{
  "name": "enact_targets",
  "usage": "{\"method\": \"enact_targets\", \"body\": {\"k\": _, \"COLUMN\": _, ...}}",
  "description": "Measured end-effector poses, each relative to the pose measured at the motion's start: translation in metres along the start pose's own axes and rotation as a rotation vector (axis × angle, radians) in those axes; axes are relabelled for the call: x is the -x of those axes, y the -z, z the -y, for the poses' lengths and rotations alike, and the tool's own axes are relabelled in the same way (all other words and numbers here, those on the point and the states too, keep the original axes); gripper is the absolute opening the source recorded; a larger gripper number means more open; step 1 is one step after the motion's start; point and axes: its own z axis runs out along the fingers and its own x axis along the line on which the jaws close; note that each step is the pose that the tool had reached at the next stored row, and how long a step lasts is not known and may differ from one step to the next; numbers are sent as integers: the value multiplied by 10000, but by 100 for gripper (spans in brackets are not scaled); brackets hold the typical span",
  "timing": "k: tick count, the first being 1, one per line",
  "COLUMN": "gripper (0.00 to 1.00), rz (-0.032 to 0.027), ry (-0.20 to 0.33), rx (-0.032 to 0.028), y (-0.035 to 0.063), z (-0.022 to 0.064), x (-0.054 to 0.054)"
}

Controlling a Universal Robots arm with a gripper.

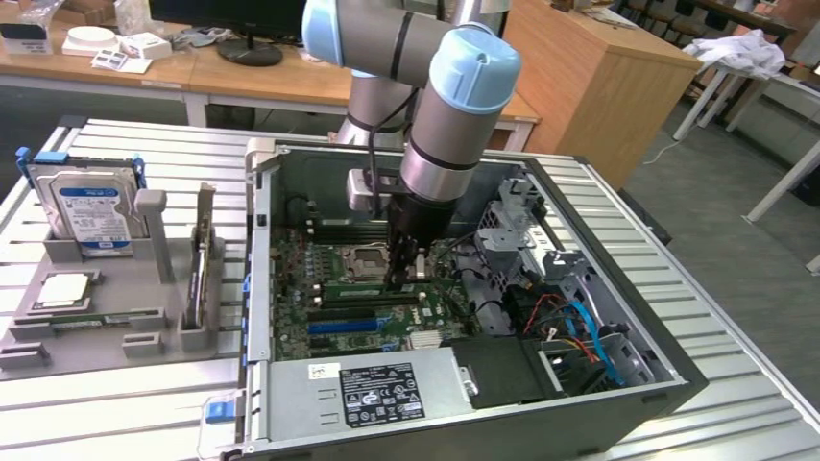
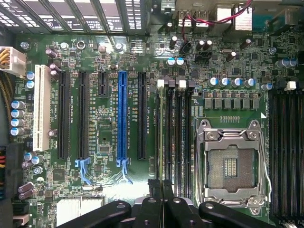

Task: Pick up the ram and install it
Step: 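Insert the ram into the slot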

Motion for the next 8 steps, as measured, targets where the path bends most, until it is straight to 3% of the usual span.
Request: {"method": "enact_targets", "body": {"k": 8, "gripper": 12, "rz": 0, "ry": 0, "rx": 0, "y": -5, "z": 0, "x": 7}}
